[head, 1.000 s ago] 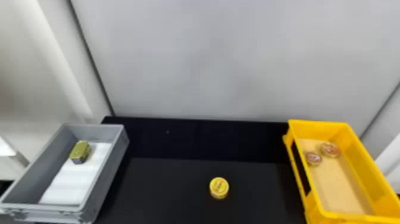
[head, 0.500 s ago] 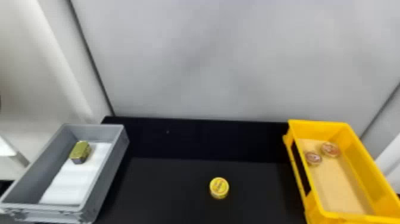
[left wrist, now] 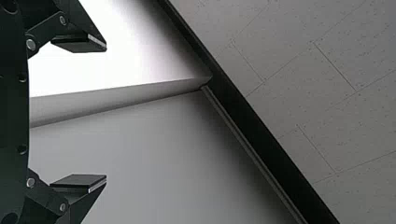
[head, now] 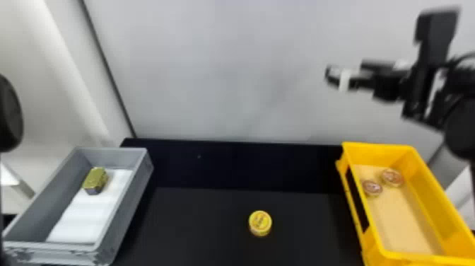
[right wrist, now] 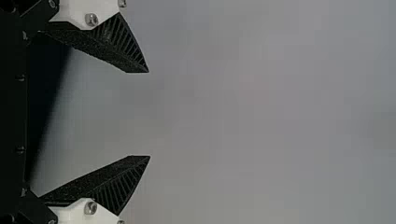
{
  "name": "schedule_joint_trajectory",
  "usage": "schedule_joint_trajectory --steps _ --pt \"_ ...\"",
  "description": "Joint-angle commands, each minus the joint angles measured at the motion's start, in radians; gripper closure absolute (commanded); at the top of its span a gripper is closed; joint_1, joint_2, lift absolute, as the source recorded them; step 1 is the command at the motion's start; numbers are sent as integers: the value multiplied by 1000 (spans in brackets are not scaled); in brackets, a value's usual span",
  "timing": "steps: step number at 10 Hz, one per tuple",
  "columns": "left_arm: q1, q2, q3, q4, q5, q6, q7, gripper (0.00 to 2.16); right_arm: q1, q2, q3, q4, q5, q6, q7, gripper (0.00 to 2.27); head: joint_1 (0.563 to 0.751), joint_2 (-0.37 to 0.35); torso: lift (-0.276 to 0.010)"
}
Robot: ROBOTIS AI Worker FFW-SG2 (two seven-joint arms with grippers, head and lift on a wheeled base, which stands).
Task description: Pick up the round yellow can and place it in the yellow rectangular box
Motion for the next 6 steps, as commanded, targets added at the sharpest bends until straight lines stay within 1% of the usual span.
schedule_joint_trajectory --steps 1,2,3,4,5,6 --pt "6 -55 -4 36 14 -42 -1 265 83 -9 -2 128 -133 25 45 145 663 54 -10" --pt "9 -77 -9 48 18 -60 -1 265 106 -9 3 161 -118 46 107 145 663 54 -10" --pt "18 -90 -13 54 20 -69 -1 265 119 -9 16 203 -87 54 186 145 663 54 -10" --pt "26 -104 -12 59 20 -77 -1 265 122 -9 38 244 -5 65 305 145 663 54 -10" --pt "29 -115 -12 65 24 -88 -1 265 136 -6 55 264 77 69 390 145 663 54 -10" --pt "32 -127 -12 71 31 -94 -1 265 149 2 67 290 137 63 444 144 663 54 -10"
